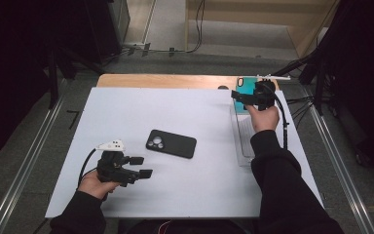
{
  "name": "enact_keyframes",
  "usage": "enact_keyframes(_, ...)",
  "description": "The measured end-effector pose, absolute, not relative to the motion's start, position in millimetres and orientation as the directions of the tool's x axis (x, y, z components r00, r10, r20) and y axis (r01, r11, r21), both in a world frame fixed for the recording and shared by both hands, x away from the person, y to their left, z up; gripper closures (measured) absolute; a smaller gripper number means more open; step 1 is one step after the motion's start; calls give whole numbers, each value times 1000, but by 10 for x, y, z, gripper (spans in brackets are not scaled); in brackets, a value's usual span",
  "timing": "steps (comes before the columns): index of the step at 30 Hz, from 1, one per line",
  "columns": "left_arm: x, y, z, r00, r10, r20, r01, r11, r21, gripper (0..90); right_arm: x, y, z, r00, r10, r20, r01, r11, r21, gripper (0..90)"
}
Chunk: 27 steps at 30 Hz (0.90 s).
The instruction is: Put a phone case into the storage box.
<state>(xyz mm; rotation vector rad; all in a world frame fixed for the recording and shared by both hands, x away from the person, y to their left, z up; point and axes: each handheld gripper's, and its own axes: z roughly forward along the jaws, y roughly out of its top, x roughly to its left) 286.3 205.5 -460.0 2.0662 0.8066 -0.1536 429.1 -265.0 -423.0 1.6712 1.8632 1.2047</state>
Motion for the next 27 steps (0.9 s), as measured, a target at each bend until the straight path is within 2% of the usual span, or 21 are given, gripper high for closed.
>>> enact_keyframes(13,2882,2065,-4594,776,493,-394,603,-394,694,291,3938,-2601,-4058,-351,890,291,632,-3,775,3)
enact_keyframes(27,2934,2082,-4592,766,498,-407,615,-381,690,289,3563,-2492,-4108,-502,806,315,635,96,767,5)
